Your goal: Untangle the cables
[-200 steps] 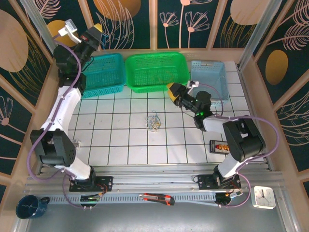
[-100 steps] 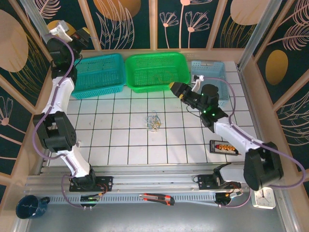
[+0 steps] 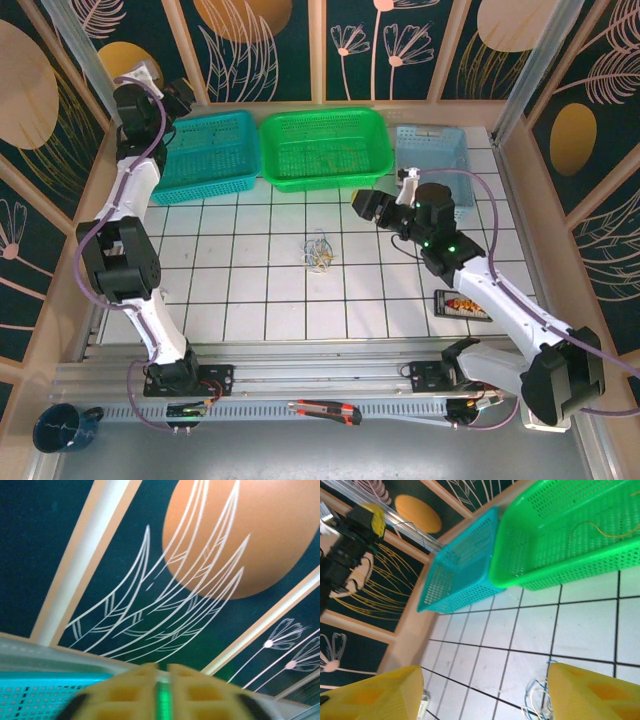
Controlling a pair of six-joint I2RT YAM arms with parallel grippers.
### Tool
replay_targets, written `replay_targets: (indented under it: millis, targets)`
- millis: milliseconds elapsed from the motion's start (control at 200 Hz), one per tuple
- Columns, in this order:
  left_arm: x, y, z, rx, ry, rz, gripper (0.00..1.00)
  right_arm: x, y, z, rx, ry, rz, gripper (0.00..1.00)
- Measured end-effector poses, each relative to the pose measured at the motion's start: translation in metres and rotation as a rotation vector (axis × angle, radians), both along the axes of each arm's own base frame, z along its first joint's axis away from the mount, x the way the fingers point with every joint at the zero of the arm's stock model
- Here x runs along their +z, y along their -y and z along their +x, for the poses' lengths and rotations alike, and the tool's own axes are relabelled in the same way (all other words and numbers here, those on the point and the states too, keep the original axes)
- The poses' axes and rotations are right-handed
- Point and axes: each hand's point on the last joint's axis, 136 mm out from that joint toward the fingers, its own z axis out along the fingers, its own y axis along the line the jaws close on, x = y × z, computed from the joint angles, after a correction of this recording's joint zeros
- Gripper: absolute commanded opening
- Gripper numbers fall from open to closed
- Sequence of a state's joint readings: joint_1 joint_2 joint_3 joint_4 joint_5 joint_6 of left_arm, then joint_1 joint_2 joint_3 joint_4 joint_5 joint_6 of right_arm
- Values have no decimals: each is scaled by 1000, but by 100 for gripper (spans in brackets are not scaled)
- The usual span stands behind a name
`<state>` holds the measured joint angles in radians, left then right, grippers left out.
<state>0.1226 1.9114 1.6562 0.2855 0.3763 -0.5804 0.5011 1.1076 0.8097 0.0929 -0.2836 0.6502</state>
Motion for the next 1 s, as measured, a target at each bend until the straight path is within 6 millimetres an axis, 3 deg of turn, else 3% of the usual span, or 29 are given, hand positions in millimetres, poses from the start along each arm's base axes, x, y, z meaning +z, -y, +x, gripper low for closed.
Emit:
replay_targets:
  millis: [70, 145, 450, 676, 891, 1001]
  targets:
    - [-11, -5, 2, 11, -26, 6, 84, -6, -2, -3, 1, -6, -29, 66]
    - [-18, -12, 3, 31, -49, 10, 98, -11, -3, -5, -2, -16, -51, 66]
    - [-8, -14, -3, 34, -39, 1, 99, -22, -5, -8, -15, -19, -112, 66]
    - [3, 3, -28, -41, -30, -72, 99, -47, -12, -8, -11, -59, -185, 66]
    - [-31, 25, -72, -105, -105, -160, 99, -84, -29, -10, 23, -117, -290, 63]
    - [-50, 54, -99, -161, -145, -187, 99, -99, -41, -8, 49, -143, -342, 61]
